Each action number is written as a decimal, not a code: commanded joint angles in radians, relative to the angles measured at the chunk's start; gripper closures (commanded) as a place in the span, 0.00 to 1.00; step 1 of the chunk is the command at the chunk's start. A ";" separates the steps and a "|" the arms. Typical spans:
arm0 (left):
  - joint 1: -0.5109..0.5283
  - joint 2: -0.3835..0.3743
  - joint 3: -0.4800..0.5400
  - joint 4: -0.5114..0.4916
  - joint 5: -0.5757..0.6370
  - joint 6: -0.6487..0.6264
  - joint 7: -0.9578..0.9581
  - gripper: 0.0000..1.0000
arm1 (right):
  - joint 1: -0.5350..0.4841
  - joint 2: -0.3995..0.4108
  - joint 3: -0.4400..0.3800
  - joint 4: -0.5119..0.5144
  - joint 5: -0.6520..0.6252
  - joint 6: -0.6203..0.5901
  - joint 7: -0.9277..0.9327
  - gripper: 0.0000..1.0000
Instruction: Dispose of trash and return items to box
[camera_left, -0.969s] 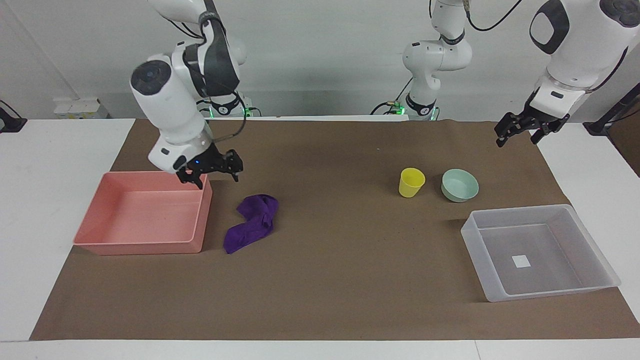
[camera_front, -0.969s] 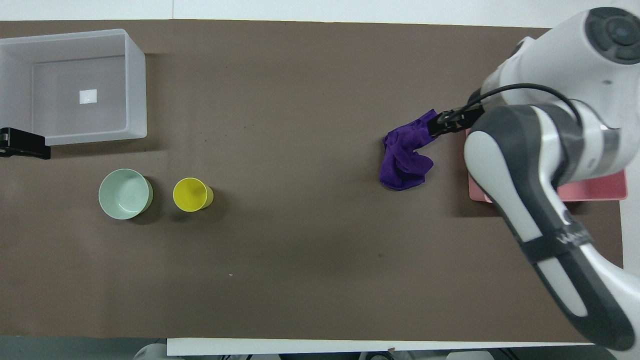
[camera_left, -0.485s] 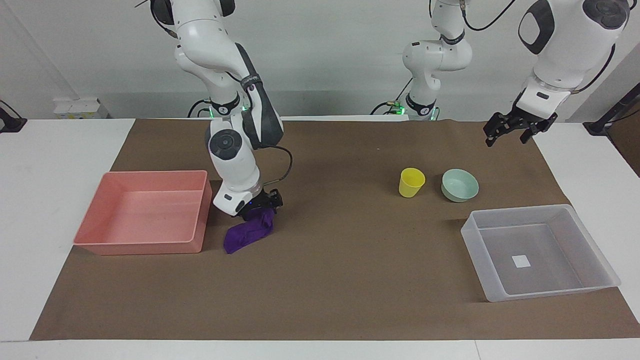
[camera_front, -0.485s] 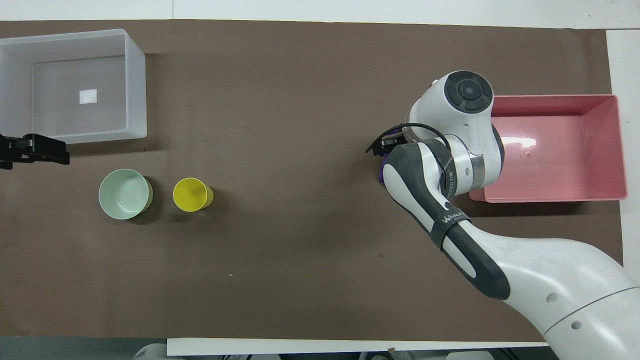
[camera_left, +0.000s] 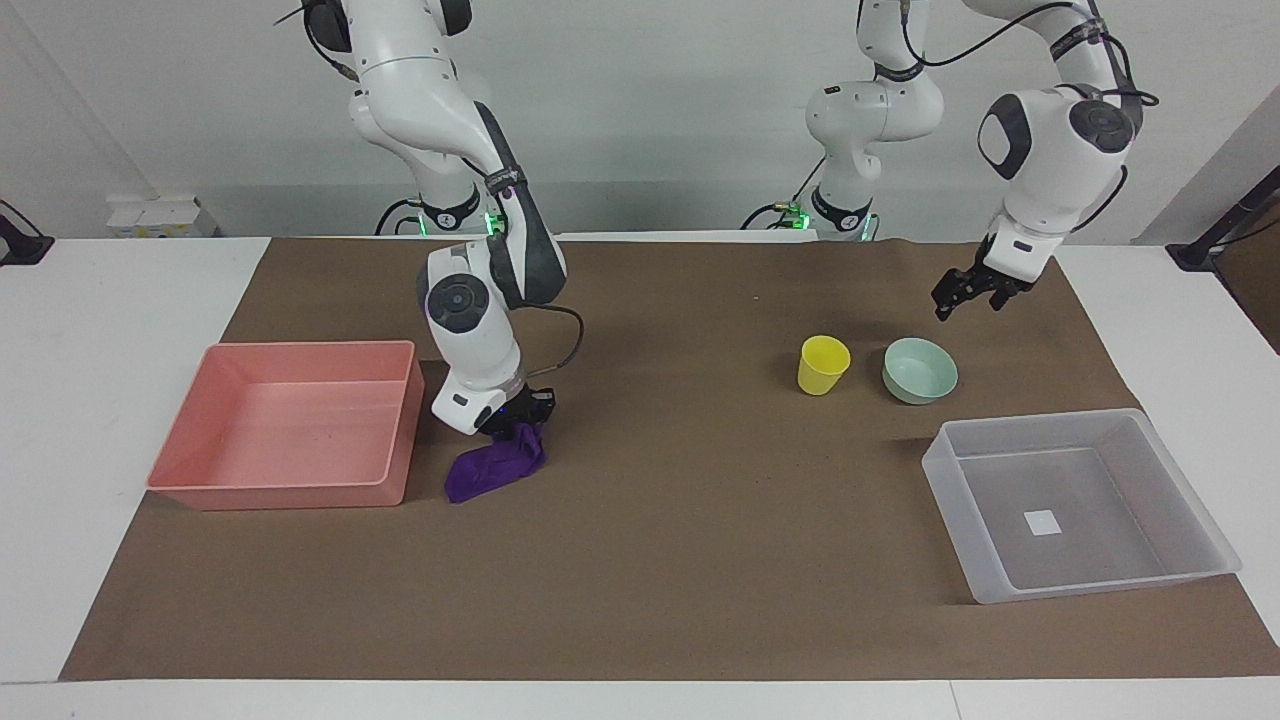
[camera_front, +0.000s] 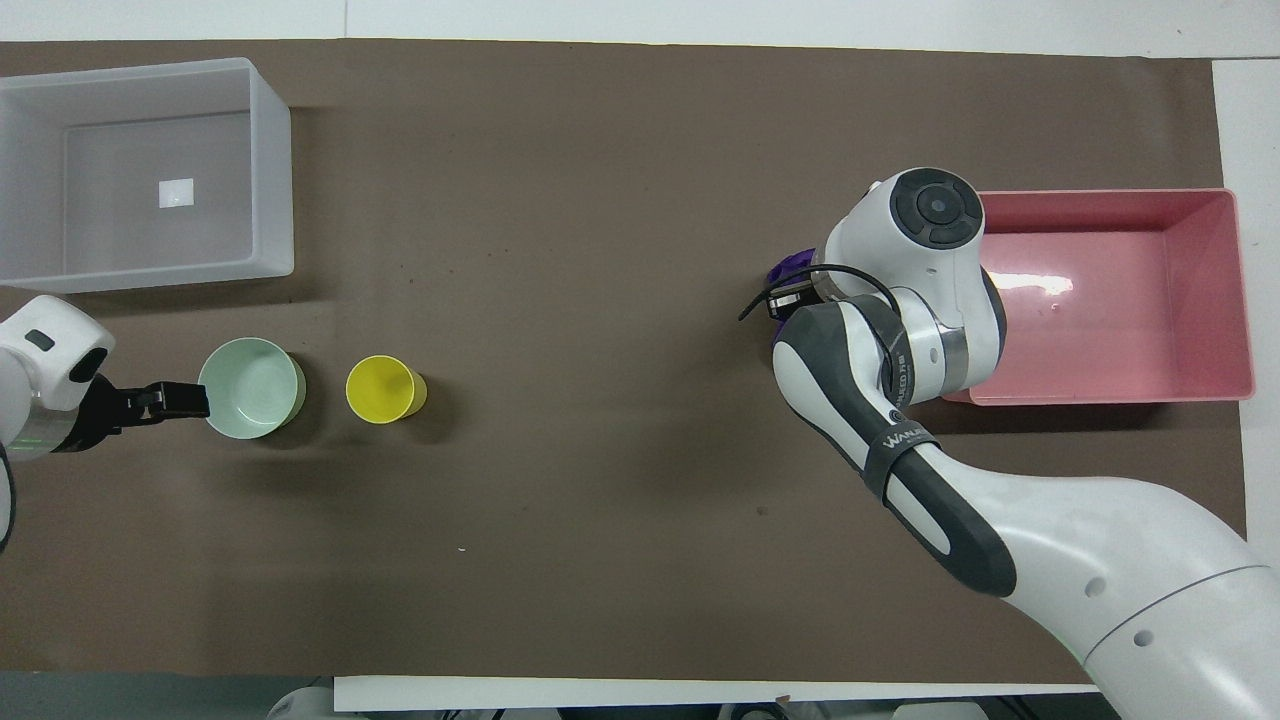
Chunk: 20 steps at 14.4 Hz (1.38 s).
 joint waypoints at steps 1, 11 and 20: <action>-0.006 0.064 -0.008 -0.024 0.011 0.092 -0.041 0.00 | -0.026 -0.022 0.004 0.025 -0.016 -0.028 0.019 1.00; -0.009 0.170 -0.008 -0.113 0.011 0.296 -0.058 1.00 | -0.113 -0.174 -0.001 0.249 -0.065 -0.416 0.015 1.00; -0.010 0.198 -0.011 0.195 -0.001 -0.023 -0.056 1.00 | -0.389 -0.286 0.001 0.118 -0.098 -0.469 -0.137 0.98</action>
